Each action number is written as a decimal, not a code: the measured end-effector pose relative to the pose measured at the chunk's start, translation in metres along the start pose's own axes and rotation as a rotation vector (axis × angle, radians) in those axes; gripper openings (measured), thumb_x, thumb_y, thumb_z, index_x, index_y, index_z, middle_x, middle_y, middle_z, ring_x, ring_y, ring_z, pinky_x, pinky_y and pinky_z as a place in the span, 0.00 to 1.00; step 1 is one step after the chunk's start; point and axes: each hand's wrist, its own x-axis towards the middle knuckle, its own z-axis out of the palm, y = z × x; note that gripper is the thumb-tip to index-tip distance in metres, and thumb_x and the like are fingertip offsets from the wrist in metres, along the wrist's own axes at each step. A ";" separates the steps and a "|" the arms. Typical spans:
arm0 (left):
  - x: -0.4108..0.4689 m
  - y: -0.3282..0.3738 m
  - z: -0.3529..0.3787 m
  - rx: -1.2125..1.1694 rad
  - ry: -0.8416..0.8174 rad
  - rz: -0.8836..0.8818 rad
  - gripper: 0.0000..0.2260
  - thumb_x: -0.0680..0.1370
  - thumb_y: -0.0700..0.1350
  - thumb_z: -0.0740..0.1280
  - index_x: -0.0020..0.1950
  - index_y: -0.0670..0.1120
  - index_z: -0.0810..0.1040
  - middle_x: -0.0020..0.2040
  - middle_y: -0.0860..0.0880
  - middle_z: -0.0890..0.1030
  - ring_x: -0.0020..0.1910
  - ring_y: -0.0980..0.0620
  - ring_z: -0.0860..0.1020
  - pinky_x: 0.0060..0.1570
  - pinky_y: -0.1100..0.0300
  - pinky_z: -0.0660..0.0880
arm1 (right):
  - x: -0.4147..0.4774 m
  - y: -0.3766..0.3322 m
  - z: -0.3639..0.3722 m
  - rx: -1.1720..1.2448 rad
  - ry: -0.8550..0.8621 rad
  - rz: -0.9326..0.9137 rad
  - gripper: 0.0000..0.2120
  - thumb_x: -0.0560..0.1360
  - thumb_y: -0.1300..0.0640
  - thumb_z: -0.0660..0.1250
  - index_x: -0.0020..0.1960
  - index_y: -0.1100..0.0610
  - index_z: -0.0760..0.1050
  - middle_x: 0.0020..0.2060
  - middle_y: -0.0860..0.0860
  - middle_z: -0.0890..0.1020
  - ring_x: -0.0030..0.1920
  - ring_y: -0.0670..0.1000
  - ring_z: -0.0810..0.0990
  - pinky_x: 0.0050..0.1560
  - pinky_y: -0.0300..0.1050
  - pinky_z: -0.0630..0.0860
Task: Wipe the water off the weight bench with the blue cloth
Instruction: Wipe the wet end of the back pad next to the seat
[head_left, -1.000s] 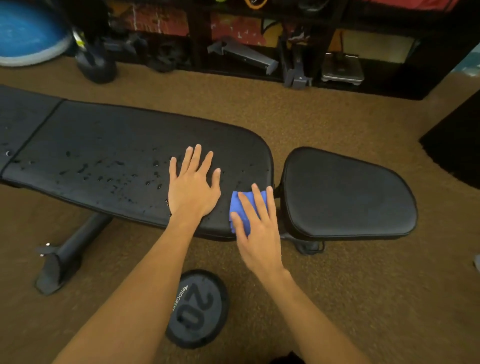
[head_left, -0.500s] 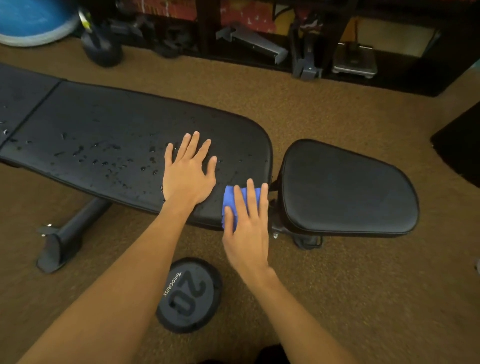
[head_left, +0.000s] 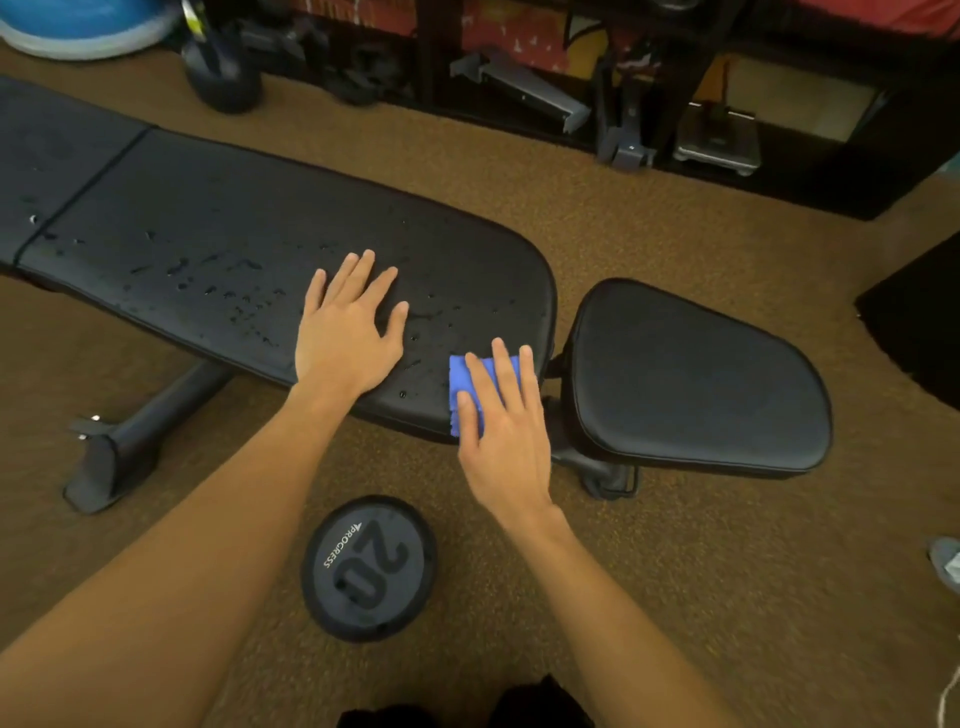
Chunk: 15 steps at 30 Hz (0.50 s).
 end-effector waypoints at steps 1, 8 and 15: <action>0.000 0.002 0.001 0.004 0.017 -0.013 0.26 0.86 0.60 0.55 0.82 0.51 0.69 0.85 0.48 0.62 0.85 0.50 0.57 0.84 0.45 0.50 | 0.006 0.006 0.000 0.020 0.017 0.016 0.23 0.89 0.46 0.54 0.82 0.50 0.67 0.84 0.53 0.62 0.86 0.57 0.49 0.84 0.57 0.56; -0.001 0.005 0.000 0.006 0.052 -0.036 0.25 0.85 0.59 0.56 0.80 0.51 0.71 0.83 0.48 0.65 0.84 0.51 0.59 0.83 0.46 0.52 | 0.037 -0.005 0.008 -0.038 0.025 0.049 0.23 0.89 0.48 0.54 0.82 0.51 0.68 0.83 0.54 0.64 0.86 0.60 0.51 0.83 0.61 0.57; 0.000 0.006 0.000 0.016 0.059 -0.040 0.25 0.85 0.59 0.56 0.80 0.52 0.72 0.83 0.48 0.65 0.84 0.51 0.59 0.83 0.46 0.52 | 0.026 0.020 -0.001 0.046 0.045 0.093 0.23 0.89 0.47 0.54 0.82 0.53 0.68 0.84 0.53 0.63 0.86 0.57 0.50 0.82 0.60 0.60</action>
